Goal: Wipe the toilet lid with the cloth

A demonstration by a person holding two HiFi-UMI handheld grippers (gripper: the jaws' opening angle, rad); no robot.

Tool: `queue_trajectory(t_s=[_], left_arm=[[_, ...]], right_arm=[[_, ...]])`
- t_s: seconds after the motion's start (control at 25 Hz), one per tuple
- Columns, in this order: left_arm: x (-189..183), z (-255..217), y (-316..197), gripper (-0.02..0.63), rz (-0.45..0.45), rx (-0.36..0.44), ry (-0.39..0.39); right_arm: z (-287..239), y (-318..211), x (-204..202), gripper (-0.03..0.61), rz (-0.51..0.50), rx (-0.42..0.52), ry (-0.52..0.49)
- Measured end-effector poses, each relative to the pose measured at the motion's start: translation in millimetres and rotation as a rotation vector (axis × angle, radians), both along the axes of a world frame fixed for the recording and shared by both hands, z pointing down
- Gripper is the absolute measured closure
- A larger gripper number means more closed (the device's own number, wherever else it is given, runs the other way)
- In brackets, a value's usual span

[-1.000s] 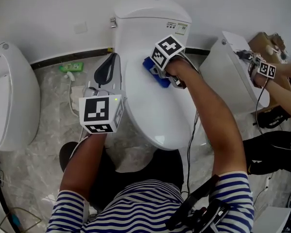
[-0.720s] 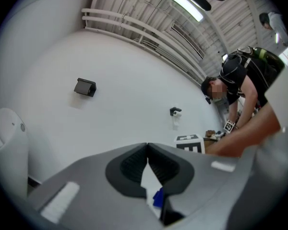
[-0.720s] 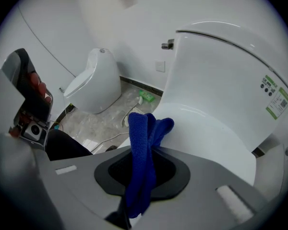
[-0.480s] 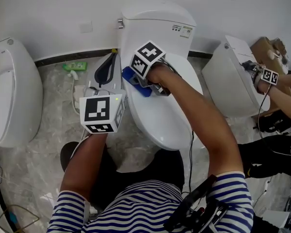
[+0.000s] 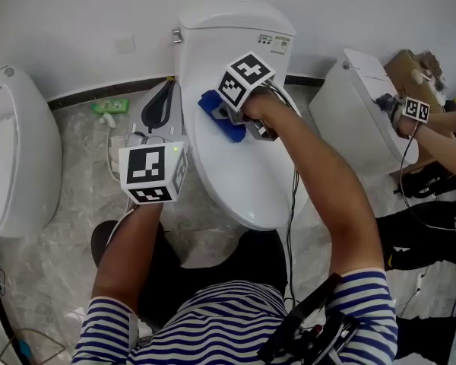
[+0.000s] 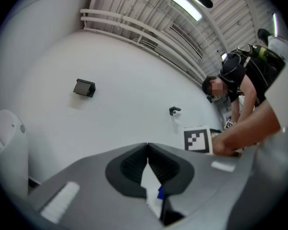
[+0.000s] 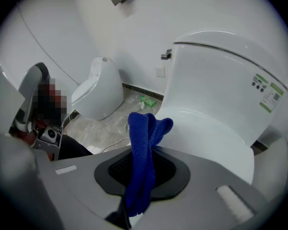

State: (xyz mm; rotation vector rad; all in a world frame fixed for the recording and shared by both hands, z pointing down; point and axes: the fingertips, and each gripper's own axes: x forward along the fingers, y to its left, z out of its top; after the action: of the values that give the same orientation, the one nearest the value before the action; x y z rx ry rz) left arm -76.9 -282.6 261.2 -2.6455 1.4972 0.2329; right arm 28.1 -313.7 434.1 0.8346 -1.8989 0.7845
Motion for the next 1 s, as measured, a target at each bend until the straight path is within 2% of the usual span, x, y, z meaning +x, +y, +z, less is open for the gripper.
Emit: queue_trajectory(t_s=[0.24,0.68,0.84,1.0], left_arm=[[19,7,0,0.609,0.031,-0.004,-0.025],[68,15,4,0.609,0.077,-0.014,-0.060],[86,20,7,0.609,0.093,-0.018,-0.072],[97,22,10,0.609,0.101,-0.023,-0.077]], right_arm=[[-10,10,88,0.518,0.148,0.012,0.038],[2,69,260,0.518,0.423,-0.015,0.092],[19,84,294,0.518,0.482,-0.035,0.099],[29,87,299,0.518,0.490,-0.043,0.084]])
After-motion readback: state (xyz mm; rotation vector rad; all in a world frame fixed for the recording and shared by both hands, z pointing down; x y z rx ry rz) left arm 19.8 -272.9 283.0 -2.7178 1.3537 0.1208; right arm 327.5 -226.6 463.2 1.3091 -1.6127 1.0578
